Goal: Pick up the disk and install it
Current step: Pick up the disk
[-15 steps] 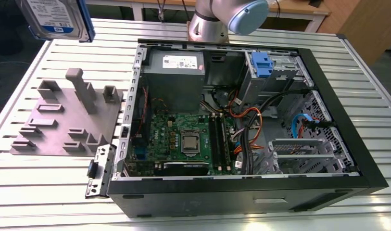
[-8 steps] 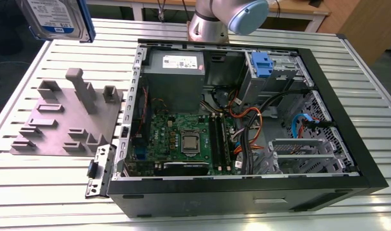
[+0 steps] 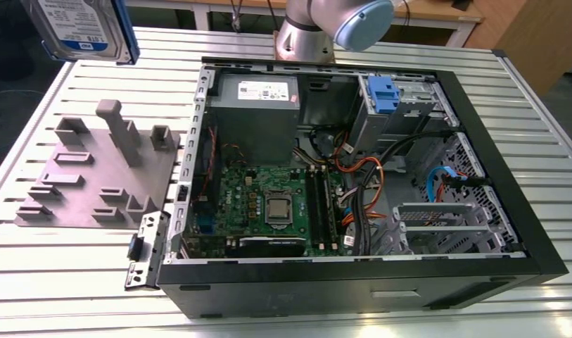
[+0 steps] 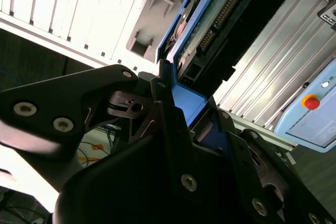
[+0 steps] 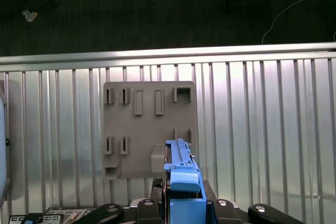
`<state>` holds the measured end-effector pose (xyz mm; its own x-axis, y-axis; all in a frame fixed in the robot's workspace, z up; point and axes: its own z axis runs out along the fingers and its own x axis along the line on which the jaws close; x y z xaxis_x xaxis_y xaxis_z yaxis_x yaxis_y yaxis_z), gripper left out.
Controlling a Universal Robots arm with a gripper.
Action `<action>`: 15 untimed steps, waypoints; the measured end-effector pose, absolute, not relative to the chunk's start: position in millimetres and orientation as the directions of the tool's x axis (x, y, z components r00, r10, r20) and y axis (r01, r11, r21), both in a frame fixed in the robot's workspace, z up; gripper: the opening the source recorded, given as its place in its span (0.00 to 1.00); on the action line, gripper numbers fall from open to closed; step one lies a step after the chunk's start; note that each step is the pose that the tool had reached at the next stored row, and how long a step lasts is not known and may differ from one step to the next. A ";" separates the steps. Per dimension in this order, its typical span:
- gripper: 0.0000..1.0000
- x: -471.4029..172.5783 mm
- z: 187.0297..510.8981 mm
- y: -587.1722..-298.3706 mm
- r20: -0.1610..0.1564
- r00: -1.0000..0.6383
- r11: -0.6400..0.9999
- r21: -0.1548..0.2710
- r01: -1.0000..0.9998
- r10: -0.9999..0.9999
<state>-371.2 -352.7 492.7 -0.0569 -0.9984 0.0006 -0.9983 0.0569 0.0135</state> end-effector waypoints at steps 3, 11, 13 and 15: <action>0.36 -370.9 492.6 -353.1 0.001 -0.057 0.057 0.013 -0.998 -0.998; 0.36 -369.6 492.6 -353.0 0.001 -0.057 0.057 0.013 -0.998 -0.998; 0.36 -369.1 492.7 -353.0 0.001 -0.057 0.057 0.014 -0.998 -0.998; 0.36 -368.6 492.7 -353.0 0.001 -0.057 0.057 0.014 -0.998 -0.998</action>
<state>-368.6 -353.0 492.7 -0.0568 -0.9984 0.0007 -0.9983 0.0568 0.0136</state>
